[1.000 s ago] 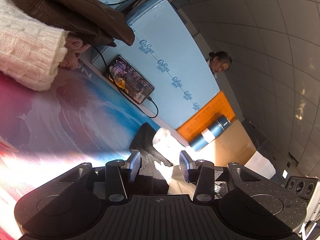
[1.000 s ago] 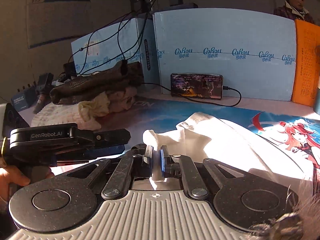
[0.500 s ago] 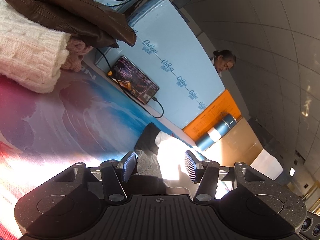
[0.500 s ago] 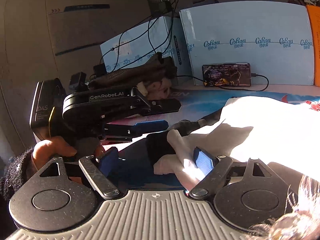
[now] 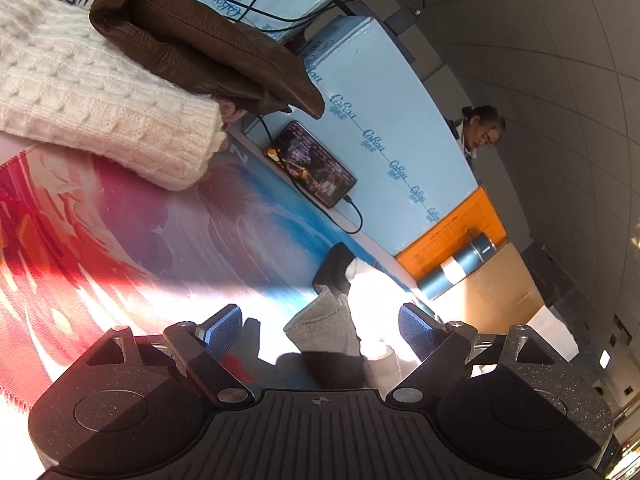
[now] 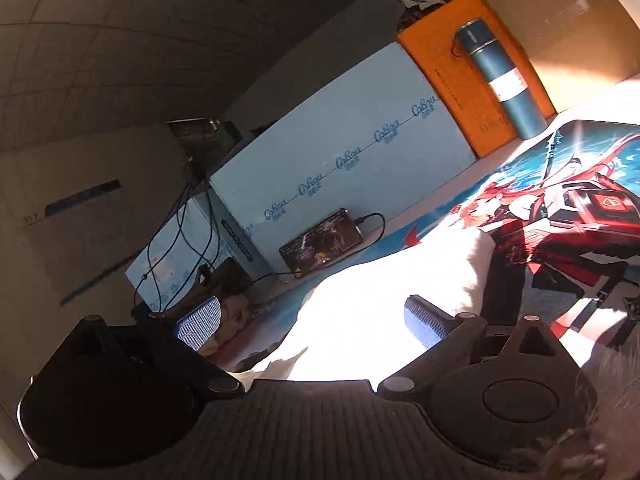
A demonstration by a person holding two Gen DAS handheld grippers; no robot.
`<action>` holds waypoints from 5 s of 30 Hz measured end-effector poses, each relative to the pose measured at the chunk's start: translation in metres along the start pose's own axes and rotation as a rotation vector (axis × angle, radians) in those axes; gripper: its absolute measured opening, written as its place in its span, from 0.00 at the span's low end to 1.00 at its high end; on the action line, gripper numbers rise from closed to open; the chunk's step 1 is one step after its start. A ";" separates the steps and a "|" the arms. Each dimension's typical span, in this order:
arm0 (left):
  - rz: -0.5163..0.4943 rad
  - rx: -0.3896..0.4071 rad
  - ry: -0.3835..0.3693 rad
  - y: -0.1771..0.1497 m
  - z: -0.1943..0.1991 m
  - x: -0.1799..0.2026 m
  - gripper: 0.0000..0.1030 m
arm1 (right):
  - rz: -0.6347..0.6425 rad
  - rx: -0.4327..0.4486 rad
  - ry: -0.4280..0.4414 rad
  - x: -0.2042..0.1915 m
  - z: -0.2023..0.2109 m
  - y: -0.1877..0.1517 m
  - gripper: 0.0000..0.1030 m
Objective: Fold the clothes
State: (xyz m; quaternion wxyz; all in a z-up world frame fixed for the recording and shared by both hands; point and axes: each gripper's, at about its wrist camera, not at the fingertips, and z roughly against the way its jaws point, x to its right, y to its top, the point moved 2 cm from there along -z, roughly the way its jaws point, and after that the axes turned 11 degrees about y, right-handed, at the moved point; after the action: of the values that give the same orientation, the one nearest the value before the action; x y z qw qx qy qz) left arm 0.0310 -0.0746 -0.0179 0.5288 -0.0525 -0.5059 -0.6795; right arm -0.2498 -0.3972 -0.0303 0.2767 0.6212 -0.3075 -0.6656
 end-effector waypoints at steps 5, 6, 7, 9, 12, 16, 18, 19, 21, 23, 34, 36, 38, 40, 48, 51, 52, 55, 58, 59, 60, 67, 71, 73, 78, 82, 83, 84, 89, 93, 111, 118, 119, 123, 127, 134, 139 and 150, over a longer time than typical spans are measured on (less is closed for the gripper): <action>-0.116 -0.055 -0.006 -0.015 -0.016 0.025 0.89 | -0.134 0.060 -0.081 0.037 0.000 0.015 0.96; -0.135 -0.058 -0.011 -0.018 -0.019 0.031 0.91 | -0.155 0.053 -0.085 0.041 -0.004 0.017 0.96; -0.153 -0.068 -0.027 -0.021 -0.023 0.036 0.92 | -0.177 0.046 -0.088 0.046 -0.007 0.020 0.96; -0.186 -0.086 -0.061 -0.026 -0.033 0.047 0.93 | -0.201 0.023 -0.087 0.053 -0.019 0.023 0.96; -0.222 -0.076 -0.061 -0.032 -0.042 0.059 0.96 | -0.200 -0.038 -0.119 0.061 -0.043 0.029 0.96; -0.240 -0.053 -0.040 -0.035 -0.050 0.068 0.96 | -0.167 -0.098 -0.192 0.064 -0.073 0.032 0.93; -0.252 -0.041 -0.024 -0.037 -0.052 0.072 0.95 | -0.150 -0.129 -0.229 0.065 -0.088 0.034 0.70; -0.257 -0.037 -0.017 -0.037 -0.052 0.072 0.95 | -0.139 -0.139 -0.257 0.065 -0.092 0.033 0.58; -0.269 -0.028 -0.002 -0.037 -0.052 0.073 0.94 | -0.118 -0.152 -0.303 0.065 -0.096 0.030 0.26; -0.282 -0.019 0.020 -0.037 -0.053 0.074 0.82 | -0.104 -0.161 -0.294 0.064 -0.095 0.027 0.17; -0.417 0.029 -0.005 -0.023 -0.064 0.111 0.10 | 0.142 -0.015 -0.190 0.025 -0.071 0.047 0.11; -0.462 0.031 -0.030 -0.023 -0.073 0.130 0.08 | 0.159 0.018 -0.199 0.028 -0.061 0.057 0.11; -0.522 0.032 -0.056 -0.025 -0.087 0.155 0.07 | 0.172 0.052 -0.213 0.033 -0.052 0.067 0.11; -0.583 0.029 -0.081 -0.031 -0.102 0.182 0.07 | 0.160 0.092 -0.247 0.045 -0.040 0.079 0.11; -0.753 0.011 -0.223 -0.060 -0.178 0.300 0.06 | 0.143 0.293 -0.442 0.103 0.013 0.133 0.11; -0.808 0.012 -0.247 -0.072 -0.209 0.340 0.06 | 0.111 0.373 -0.488 0.126 0.027 0.152 0.11; -0.823 0.016 -0.249 -0.075 -0.219 0.352 0.06 | 0.104 0.399 -0.502 0.134 0.030 0.158 0.11; -0.854 0.045 -0.248 -0.082 -0.249 0.386 0.05 | 0.108 0.485 -0.543 0.155 0.038 0.176 0.11; -0.876 0.067 -0.242 -0.090 -0.275 0.414 0.05 | 0.102 0.573 -0.573 0.176 0.050 0.188 0.10; -0.884 0.064 -0.239 -0.095 -0.285 0.421 0.05 | 0.091 0.595 -0.585 0.182 0.055 0.189 0.09; -0.894 0.059 -0.234 -0.100 -0.296 0.429 0.05 | 0.078 0.616 -0.600 0.187 0.060 0.188 0.09; -0.974 0.045 -0.111 -0.127 -0.358 0.458 0.05 | -0.013 0.658 -0.752 0.206 0.083 0.174 0.08; -0.997 0.041 -0.049 -0.130 -0.368 0.451 0.07 | -0.071 0.622 -0.809 0.215 0.083 0.171 0.08; -1.003 0.051 -0.030 -0.131 -0.366 0.445 0.15 | -0.089 0.613 -0.840 0.218 0.082 0.169 0.12; -0.968 0.034 -0.016 -0.120 -0.348 0.418 0.49 | -0.143 0.656 -0.879 0.221 0.091 0.167 0.64; -0.931 0.051 -0.036 -0.108 -0.320 0.396 0.70 | -0.142 0.726 -0.906 0.218 0.099 0.163 0.86; -0.928 0.049 -0.043 -0.106 -0.313 0.393 0.70 | -0.143 0.735 -0.914 0.217 0.099 0.162 0.88; -0.919 0.049 -0.057 -0.102 -0.303 0.388 0.70 | -0.145 0.740 -0.923 0.217 0.100 0.161 0.91; -0.895 0.098 -0.134 -0.084 -0.249 0.357 0.88 | -0.097 0.792 -0.942 0.205 0.102 0.158 0.98; -0.906 0.129 -0.155 -0.071 -0.220 0.331 0.90 | -0.054 0.838 -0.930 0.188 0.107 0.155 1.00; -0.702 0.042 -0.262 -0.015 -0.188 0.240 0.99 | 0.152 0.437 -0.943 -0.007 -0.062 0.061 1.00; -0.615 0.172 -0.203 -0.026 -0.195 0.230 1.00 | 0.385 0.385 -1.039 -0.020 -0.089 0.045 1.00; -0.619 0.204 -0.205 -0.026 -0.194 0.230 1.00 | 0.405 0.383 -1.041 -0.020 -0.091 0.044 1.00; -0.661 0.257 -0.208 -0.030 -0.192 0.232 1.00 | 0.444 0.383 -1.065 -0.023 -0.094 0.041 1.00; -0.767 0.282 -0.169 -0.040 -0.192 0.242 1.00 | 0.488 0.427 -1.110 -0.031 -0.093 0.036 1.00; -0.850 0.301 -0.150 -0.049 -0.191 0.247 1.00 | 0.463 0.432 -1.123 -0.030 -0.089 0.036 1.00; -0.865 0.299 -0.140 -0.051 -0.192 0.247 1.00 | 0.338 0.346 -1.078 -0.012 -0.087 0.043 1.00; -0.888 0.275 -0.114 -0.050 -0.196 0.248 1.00 | 0.214 0.215 -1.103 0.016 -0.095 0.049 1.00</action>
State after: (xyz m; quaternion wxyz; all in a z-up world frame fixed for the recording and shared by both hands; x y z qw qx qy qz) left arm -0.0250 -0.3891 0.0060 0.1604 0.2023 -0.5929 -0.7628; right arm -0.1574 -0.4472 -0.0075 0.0766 0.1721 -0.5337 -0.8245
